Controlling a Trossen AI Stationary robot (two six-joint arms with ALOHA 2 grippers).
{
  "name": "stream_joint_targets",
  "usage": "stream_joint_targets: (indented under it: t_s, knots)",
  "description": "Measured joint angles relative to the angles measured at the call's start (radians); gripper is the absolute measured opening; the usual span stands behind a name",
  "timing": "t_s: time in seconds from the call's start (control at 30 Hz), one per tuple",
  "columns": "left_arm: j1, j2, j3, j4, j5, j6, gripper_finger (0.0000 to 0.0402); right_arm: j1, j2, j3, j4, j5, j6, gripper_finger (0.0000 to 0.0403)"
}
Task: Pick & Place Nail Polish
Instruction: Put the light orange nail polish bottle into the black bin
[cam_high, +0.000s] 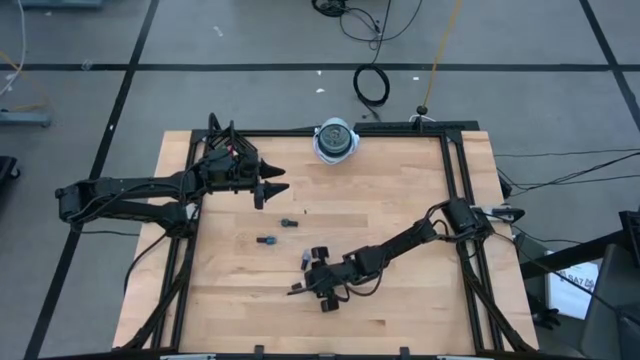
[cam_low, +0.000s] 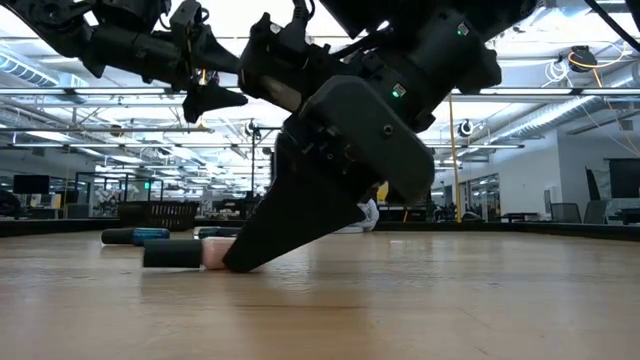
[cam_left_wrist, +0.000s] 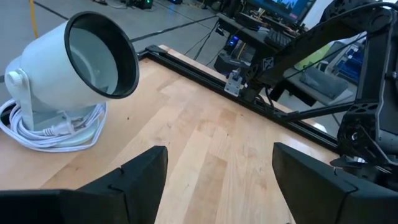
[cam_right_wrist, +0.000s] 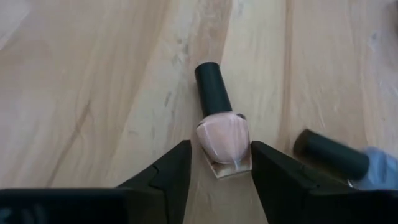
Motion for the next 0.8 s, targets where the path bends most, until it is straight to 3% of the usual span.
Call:
stream_joint_targets:
  t_s: [0.43, 0.8]
  knots:
    - [0.000, 0.000, 0.000, 0.000, 0.000, 0.003, 0.0278, 0.008, 0.001, -0.001, 0.069, 0.031, -0.061, 0.0194]
    - [-0.011, 0.000, 0.000, -0.001, 0.001, 0.006, 0.0278, -0.012, 0.058, 0.004, 0.109, 0.002, -0.035, 0.0183]
